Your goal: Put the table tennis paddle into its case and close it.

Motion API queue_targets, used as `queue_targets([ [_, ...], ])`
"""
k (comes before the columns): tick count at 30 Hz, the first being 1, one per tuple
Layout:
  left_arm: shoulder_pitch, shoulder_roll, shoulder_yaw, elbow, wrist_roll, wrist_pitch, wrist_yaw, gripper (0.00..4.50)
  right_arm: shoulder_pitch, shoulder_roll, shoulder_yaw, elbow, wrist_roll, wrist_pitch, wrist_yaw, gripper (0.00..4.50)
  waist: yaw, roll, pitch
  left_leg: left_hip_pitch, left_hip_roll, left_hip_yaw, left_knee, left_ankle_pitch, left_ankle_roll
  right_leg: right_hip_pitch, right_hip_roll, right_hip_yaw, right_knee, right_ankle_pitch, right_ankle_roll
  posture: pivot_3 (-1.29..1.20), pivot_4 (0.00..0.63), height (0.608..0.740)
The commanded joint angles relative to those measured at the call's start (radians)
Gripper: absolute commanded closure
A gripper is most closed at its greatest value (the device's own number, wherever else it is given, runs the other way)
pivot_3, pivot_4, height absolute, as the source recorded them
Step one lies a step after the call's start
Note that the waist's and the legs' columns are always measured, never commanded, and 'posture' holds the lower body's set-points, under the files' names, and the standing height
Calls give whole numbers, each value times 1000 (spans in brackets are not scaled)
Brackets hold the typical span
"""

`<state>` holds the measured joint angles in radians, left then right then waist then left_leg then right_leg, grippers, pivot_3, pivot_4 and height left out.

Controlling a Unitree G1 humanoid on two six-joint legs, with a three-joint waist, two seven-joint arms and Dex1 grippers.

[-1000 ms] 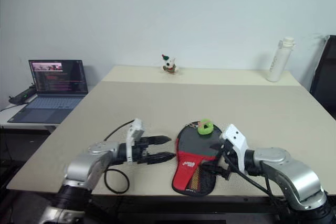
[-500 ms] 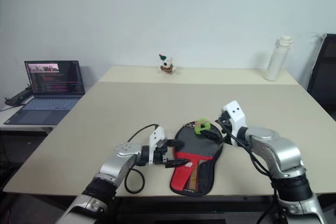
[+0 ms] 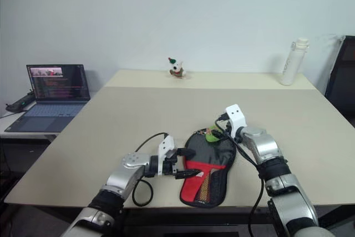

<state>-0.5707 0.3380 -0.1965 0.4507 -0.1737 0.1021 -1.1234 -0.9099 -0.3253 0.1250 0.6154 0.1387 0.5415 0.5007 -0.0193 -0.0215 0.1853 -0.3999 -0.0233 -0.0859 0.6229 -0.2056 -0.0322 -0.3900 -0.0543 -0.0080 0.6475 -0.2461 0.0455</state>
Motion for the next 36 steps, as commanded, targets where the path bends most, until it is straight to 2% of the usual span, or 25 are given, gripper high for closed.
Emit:
queue_targets([
  [1,19,-1,-22,-17,14,16,-3,16,-64,5,8,96,-30,-68,56,0,-4,0,0,0,0,0,0,0,0,0,0,0,0,0,0,0,150,740],
  [6,10,-6,-30,-14,22,9,-4,16,-102,32,19,178,-51,-92,126,0,-11,1,0,0,0,0,0,0,0,0,0,0,0,0,0,0,150,740],
  [9,-5,-10,-37,2,32,-5,-8,0,-114,51,21,202,-67,-111,137,573,-11,1,0,1,0,0,0,0,0,0,0,0,1,0,0,0,150,740],
  [15,-68,-22,-49,78,60,-62,-16,0,-131,73,18,238,-98,-144,147,2691,-10,1,0,0,0,0,0,0,0,0,0,0,1,0,0,0,150,740],
  [20,-144,-50,-52,218,98,-145,0,0,-153,77,10,259,-108,-157,154,4409,-10,1,0,0,-1,0,0,0,0,0,0,0,1,0,0,0,150,740],
  [27,-159,-77,-65,353,137,-208,7,0,-207,89,-11,310,-121,-193,133,4463,-11,1,0,0,-1,0,0,0,0,0,0,0,1,0,0,0,150,740],
  [36,-113,-76,-71,321,131,-187,1,0,-343,116,-26,574,-163,-344,13,4463,-10,2,0,2,-1,-1,0,0,0,1,0,0,1,0,0,0,150,740],
])
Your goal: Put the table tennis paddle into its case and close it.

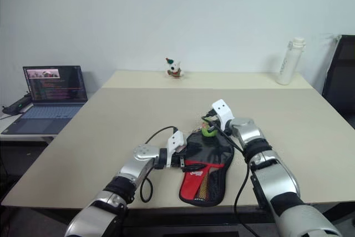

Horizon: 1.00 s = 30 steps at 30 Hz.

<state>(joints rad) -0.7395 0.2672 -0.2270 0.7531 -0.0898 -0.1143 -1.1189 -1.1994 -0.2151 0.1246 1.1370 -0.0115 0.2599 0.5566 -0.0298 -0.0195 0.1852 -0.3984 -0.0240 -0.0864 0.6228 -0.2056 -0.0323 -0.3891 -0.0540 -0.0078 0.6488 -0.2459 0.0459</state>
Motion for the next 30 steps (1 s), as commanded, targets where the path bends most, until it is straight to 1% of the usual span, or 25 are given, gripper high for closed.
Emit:
queue_targets([
  [1,62,-6,-41,11,46,35,-2,0,-62,8,-26,74,-22,-75,-55,4463,0,0,0,0,0,0,0,0,0,0,0,0,0,0,0,0,150,740],
  [5,80,-12,-47,-18,45,52,6,0,-80,12,-23,131,-52,-111,-97,4463,1,0,0,0,0,0,-2,0,0,0,0,0,-1,3,-5,0,150,740],
  [13,115,-18,-62,-70,47,85,11,0,-82,13,-34,184,-96,-131,-180,4463,1,1,0,0,-1,0,-3,0,0,0,-1,0,-1,3,-5,0,150,740],
  [17,134,-9,-68,-101,48,103,9,0,-105,25,-62,191,-89,-136,-209,4463,1,1,-1,0,-1,0,-4,0,0,0,-1,0,-1,3,-5,0,150,740],
  [24,158,-2,-70,-140,47,127,15,0,-180,69,-114,195,-72,-154,-213,4463,2,1,-1,1,-1,0,-9,0,0,-1,-1,0,-3,3,-5,0,150,740],
  [30,177,-4,-72,-170,47,146,24,0,-196,89,-115,203,-99,-165,-235,4463,3,1,-1,1,0,0,-11,0,0,-1,-2,0,-4,2,-5,0,150,740],
])
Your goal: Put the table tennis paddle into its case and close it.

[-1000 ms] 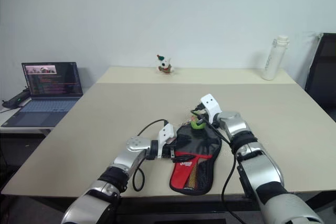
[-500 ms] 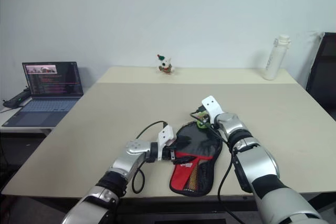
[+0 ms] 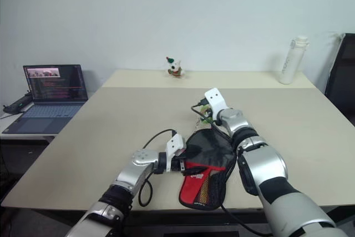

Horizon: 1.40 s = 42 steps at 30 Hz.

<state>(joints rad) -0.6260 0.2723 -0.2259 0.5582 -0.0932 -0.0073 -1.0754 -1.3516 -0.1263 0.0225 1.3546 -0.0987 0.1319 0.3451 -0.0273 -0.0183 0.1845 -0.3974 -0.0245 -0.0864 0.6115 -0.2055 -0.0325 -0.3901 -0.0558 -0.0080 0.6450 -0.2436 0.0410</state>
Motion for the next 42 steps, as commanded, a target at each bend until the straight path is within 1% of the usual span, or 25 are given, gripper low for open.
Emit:
queue_targets([
  [1,66,-10,-74,20,50,42,-17,0,-43,2,-11,-14,-16,-38,-28,4463,0,0,0,0,0,0,0,0,0,0,0,0,0,0,0,0,150,740],
  [6,80,-9,-77,-4,48,55,-10,0,-29,1,-1,-8,-45,-42,-63,4463,0,0,0,0,0,0,0,0,0,0,0,0,0,0,0,0,150,740],
  [11,92,-8,-78,-24,46,67,-6,0,-11,-35,3,-1,-80,-33,-108,4463,0,0,0,0,0,0,0,0,0,0,0,0,0,0,0,0,150,740],
  [19,92,-14,-78,-21,46,72,-5,0,11,-91,4,2,-110,-23,-123,4463,1,0,0,0,0,0,0,0,0,0,0,0,1,0,0,0,150,740],
  [30,82,-30,-80,-5,48,69,-7,0,51,-132,18,1,-140,-12,-97,4463,2,0,0,0,-1,0,0,0,0,0,0,0,1,0,0,0,150,740],
  [35,77,-33,-77,5,48,66,-7,0,79,-174,34,-3,-161,-10,-67,4463,4,1,0,0,-1,0,0,0,0,1,-1,0,0,0,0,0,150,740],
  [42,69,-42,-75,24,48,61,-7,0,126,-263,56,-24,-169,-17,30,4463,8,2,-1,1,-3,0,0,0,0,1,-1,0,0,0,0,0,150,740],
])
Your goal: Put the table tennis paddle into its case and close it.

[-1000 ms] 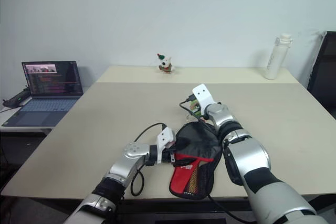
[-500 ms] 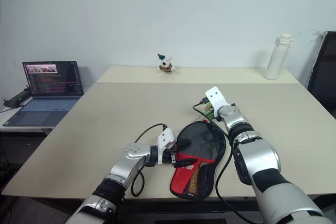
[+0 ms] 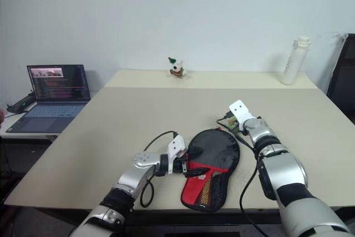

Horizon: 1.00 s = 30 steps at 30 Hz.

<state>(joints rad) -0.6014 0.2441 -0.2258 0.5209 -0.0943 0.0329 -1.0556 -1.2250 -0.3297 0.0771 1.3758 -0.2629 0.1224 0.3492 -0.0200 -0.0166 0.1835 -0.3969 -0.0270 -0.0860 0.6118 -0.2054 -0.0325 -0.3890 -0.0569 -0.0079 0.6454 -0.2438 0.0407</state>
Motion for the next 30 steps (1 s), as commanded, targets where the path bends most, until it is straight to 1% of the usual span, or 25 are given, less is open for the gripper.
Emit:
queue_targets([
  [1,43,-15,-75,63,49,21,-27,0,4,-72,0,-51,0,-7,42,4463,1,1,0,0,0,0,0,0,0,0,0,0,0,0,0,0,150,740],
  [5,39,-19,-75,70,49,18,-29,0,21,-119,-10,-92,28,6,142,4463,4,1,-1,0,0,0,0,0,0,0,0,0,0,0,0,0,150,740],
  [7,36,-21,-76,76,50,15,-31,0,40,-142,-5,-138,40,27,236,4463,5,2,-1,0,0,0,0,0,0,0,0,0,0,0,0,0,150,740],
  [9,30,-25,-75,85,51,12,-31,0,79,-172,3,-227,53,66,342,4463,6,2,-1,0,-1,0,0,0,0,0,0,0,0,0,0,0,150,740],
  [11,22,-30,-75,95,51,8,-31,0,162,-212,17,-396,75,147,472,4463,12,2,-1,0,-1,0,1,0,0,1,0,0,0,0,0,0,150,740],
  [12,17,-32,-75,101,51,6,-31,0,222,-238,23,-519,93,209,535,4463,15,2,-2,0,-1,-1,1,0,0,1,0,-1,-1,0,1,0,150,740],
  [14,10,-38,-75,111,52,-1,-32,0,344,-291,30,-762,128,336,631,4463,19,3,-2,-1,-1,-1,1,0,0,1,0,-1,-1,-2,4,0,150,740],
  [16,2,-44,-75,122,53,-6,-33,0,458,-344,33,-977,158,443,695,4463,23,5,-3,-1,0,-1,1,0,0,1,0,-1,-1,-3,5,0,150,740],
  [18,-5,-49,-74,133,54,-12,-35,0,546,-382,27,-1144,187,536,720,4463,25,8,-5,-1,-2,-1,1,0,0,0,-1,-2,-1,-3,6,0,150,740],
  [21,-15,-56,-75,148,56,-19,-37,0,644,-431,21,-1323,231,638,741,4463,28,8,-5,-1,-2,-2,3,0,0,1,-2,-2,-1,-4,7,0,150,740],
  [26,-32,-65,-72,173,60,-33,-40,0,736,-488,21,-1496,307,748,760,4463,35,8,-5,-1,-2,-2,4,0,0,2,-2,-2,-2,-5,8,0,150,740],
  [30,-42,-68,-72,184,61,-39,-42,0,797,-544,30,-1588,371,793,791,4463,43,8,-5,-2,-2,-2,3,0,0,2,-5,-2,-2,-6,10,0,150,740],
])
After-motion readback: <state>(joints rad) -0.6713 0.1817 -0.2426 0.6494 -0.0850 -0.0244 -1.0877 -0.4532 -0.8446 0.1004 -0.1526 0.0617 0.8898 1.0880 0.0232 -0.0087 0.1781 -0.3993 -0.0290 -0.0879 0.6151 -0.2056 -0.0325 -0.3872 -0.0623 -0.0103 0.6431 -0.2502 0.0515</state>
